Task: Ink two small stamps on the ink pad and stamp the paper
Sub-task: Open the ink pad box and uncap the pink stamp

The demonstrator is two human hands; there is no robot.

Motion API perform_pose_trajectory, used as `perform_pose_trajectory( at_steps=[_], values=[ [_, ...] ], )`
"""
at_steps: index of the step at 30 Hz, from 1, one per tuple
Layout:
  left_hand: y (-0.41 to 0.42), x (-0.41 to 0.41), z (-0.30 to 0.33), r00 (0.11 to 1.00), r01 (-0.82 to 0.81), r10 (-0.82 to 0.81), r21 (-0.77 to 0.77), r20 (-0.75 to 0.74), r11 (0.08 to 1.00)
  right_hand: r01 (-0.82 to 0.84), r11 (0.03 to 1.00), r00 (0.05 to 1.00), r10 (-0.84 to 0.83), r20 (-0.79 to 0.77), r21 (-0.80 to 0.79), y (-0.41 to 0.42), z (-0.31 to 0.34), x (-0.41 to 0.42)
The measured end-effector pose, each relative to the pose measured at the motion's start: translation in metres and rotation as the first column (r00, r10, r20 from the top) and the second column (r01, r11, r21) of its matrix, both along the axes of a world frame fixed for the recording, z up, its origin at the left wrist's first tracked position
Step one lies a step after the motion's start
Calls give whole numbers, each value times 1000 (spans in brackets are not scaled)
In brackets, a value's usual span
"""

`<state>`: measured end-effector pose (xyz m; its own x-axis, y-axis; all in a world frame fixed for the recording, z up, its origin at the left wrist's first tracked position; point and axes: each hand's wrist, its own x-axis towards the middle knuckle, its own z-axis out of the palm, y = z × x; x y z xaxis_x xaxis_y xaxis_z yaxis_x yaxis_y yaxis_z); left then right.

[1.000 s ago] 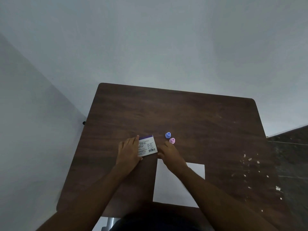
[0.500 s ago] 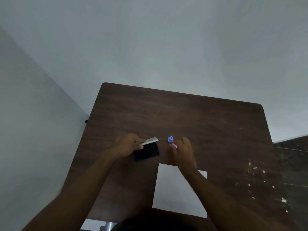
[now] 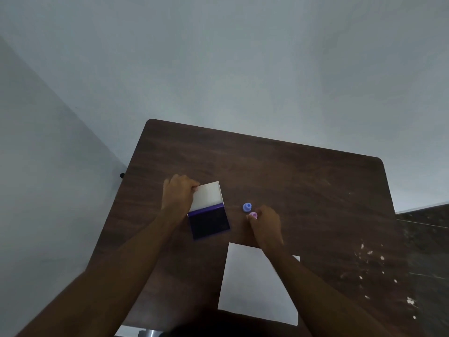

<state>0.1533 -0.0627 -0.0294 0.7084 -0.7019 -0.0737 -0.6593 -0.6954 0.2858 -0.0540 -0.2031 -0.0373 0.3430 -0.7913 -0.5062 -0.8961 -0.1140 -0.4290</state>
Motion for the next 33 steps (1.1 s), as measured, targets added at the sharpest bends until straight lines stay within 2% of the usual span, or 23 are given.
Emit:
perform_pose_trajectory(
  at_steps=[3,6,9,14,17,19,22,24,26,30,33],
  values=[
    [-2,0,-4,1000,6,-5,34,-14,999,59,998,998,-60,29,4,2,2,-1],
    [-1,2,-11,993,-24,30,50,-113,998,178,983,973,-183,139,50,2,6,-7],
    [4,-4,-14,988,-31,37,41,-151,999,326,927,900,-364,241,184,2,14,-11],
    [15,-31,-15,986,-22,25,22,-164,1000,411,771,755,-587,293,486,6,23,-12],
    [18,-39,-15,980,-26,23,-11,-198,1000,379,618,624,-720,303,689,12,29,-9],
    [20,-45,-11,970,-96,68,-108,-234,990,314,511,567,-777,273,800,15,31,-8],
    [18,-63,10,856,-292,131,-257,-501,921,244,417,543,-807,233,876,19,32,-6],
    [15,-78,26,761,-313,62,-282,-645,907,215,386,526,-820,226,897,22,34,-3],
    [12,-89,34,705,-297,-13,-313,-709,902,187,367,507,-831,231,911,23,34,0],
    [7,-97,36,645,-354,-12,-313,-764,881,183,385,533,-812,238,905,27,33,6],
    [6,-99,35,653,-366,21,-291,-757,884,196,408,551,-798,244,891,28,35,6]
  ],
)
